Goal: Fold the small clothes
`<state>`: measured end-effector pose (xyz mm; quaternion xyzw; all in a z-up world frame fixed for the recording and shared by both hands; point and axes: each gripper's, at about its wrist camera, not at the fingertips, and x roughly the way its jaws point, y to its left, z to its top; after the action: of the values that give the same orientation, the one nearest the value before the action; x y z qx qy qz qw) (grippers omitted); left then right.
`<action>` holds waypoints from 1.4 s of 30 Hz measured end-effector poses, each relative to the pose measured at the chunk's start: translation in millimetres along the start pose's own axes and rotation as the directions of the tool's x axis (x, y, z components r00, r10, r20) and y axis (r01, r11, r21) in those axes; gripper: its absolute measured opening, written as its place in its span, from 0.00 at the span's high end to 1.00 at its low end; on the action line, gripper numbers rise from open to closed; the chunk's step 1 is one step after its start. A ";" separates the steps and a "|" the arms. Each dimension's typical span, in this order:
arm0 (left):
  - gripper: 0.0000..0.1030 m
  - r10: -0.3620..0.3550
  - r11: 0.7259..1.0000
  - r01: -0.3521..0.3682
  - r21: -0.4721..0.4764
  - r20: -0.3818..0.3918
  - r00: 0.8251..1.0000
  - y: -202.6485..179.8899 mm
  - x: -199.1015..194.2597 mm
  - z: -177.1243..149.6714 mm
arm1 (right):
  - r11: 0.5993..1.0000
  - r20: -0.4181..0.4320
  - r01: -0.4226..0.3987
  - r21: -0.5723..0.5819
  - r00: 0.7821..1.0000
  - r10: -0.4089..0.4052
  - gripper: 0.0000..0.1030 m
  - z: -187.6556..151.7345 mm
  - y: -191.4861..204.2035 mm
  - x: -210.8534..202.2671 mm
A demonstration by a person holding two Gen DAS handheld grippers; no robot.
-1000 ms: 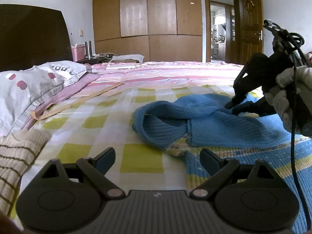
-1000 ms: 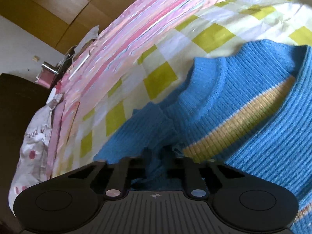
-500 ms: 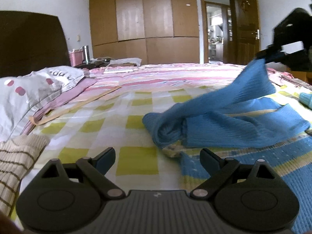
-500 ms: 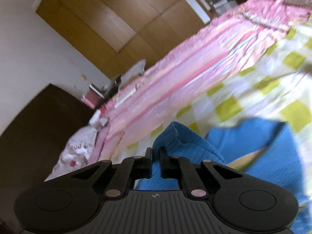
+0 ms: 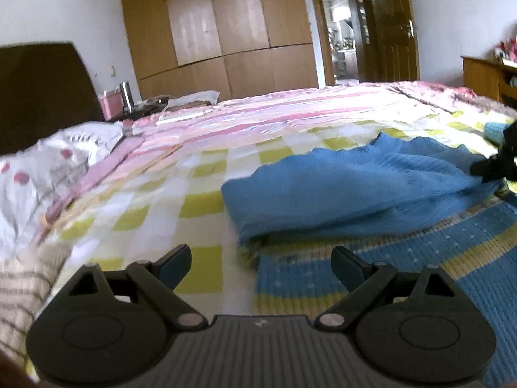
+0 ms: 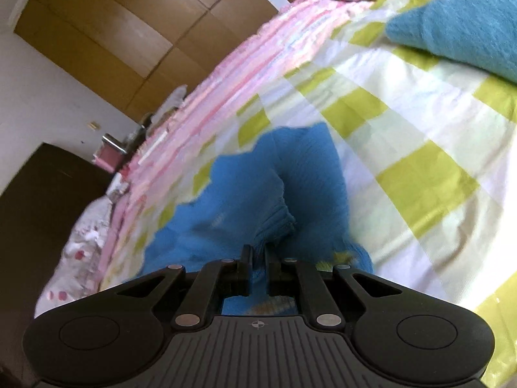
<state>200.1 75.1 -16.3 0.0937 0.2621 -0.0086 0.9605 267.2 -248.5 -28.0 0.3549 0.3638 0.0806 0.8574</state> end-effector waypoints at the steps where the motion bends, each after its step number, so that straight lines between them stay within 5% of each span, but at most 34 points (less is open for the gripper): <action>1: 0.04 0.016 0.999 -0.016 0.029 0.006 1.000 -4.4 2.4 4.7 | 1.000 0.004 0.000 -0.008 1.000 0.000 0.93 1.5 0.7 0.9; 12: 0.02 0.150 0.984 -0.141 0.113 -0.081 0.985 -10.5 53.5 16.3 | 0.998 -0.035 0.036 -0.048 0.999 -0.037 0.89 6.9 -3.0 9.7; 20: 0.03 0.249 0.968 -0.250 0.005 -0.099 0.963 6.8 51.2 18.7 | 0.998 -0.038 0.034 -0.054 0.999 -0.036 0.88 6.6 -1.8 10.1; 28: 0.03 0.250 0.960 -0.259 -0.105 -0.089 0.964 24.0 21.4 10.0 | 0.962 0.033 0.104 -0.252 0.995 -0.099 0.88 -15.3 24.4 -21.8; 32: 0.03 0.230 0.955 -0.241 -0.172 -0.080 0.970 25.3 14.8 5.3 | 0.896 -0.004 0.029 -0.442 0.999 -0.034 0.88 -44.0 66.7 -19.8; 36: 0.03 0.218 0.947 -0.233 -0.222 -0.092 0.972 37.0 13.8 -1.0 | 0.776 -0.117 -0.124 -0.618 0.991 0.064 0.88 -78.1 114.0 5.9; 42: 0.03 0.219 0.928 -0.240 -0.284 -0.104 0.970 62.7 14.1 -8.4 | 0.604 -0.214 -0.179 -0.777 0.977 0.015 0.88 -122.4 153.8 69.9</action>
<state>212.2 138.7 -19.4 -0.0203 0.2815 0.1461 0.9482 252.8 -40.5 -24.2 -0.0505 0.3489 0.3122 0.8822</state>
